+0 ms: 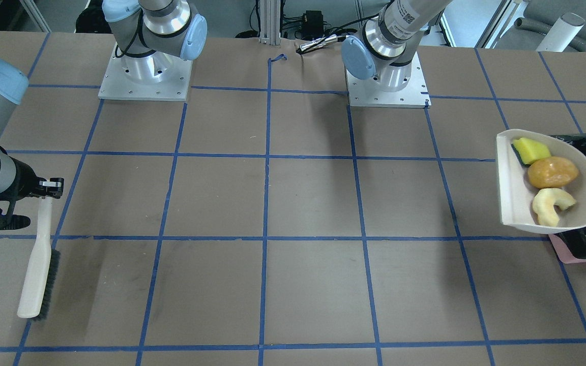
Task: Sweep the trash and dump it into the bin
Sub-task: 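Lift the loaded dustpan toward the bin with the left while the right returns the brush, then tilt the dustpan over the black bin with the left gripper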
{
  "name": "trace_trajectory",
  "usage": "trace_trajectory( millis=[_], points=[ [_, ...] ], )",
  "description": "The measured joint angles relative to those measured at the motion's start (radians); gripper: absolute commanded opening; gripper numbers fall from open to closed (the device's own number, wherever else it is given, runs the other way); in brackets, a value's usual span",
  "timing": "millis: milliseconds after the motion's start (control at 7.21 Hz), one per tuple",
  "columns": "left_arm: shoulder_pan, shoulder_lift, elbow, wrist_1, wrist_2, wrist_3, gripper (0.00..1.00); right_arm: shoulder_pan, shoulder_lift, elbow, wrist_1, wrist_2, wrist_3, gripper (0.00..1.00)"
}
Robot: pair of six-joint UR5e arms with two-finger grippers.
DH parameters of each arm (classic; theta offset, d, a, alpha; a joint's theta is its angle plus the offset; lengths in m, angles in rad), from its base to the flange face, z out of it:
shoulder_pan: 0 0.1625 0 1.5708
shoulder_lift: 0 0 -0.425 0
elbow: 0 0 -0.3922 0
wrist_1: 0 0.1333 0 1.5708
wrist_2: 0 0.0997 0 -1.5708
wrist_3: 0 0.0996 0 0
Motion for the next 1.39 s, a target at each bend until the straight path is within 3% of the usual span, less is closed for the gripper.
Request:
trace_trajectory(
  millis=[416, 832, 1386],
  points=[
    [0.123, -0.055, 0.069, 0.100, 0.032, 0.271, 0.02, -0.004, 0.013, -0.003, -0.010, 0.009, 0.003, 0.13],
    [0.163, -0.154, 0.170, 0.221, 0.031, 0.447, 0.02, -0.009, 0.021, -0.004, -0.011, 0.012, 0.010, 0.14],
    [0.192, -0.217, 0.231, 0.281, 0.029, 0.617, 0.03, -0.030, 0.022, -0.001, -0.009, 0.013, 0.004, 0.14]
  ],
)
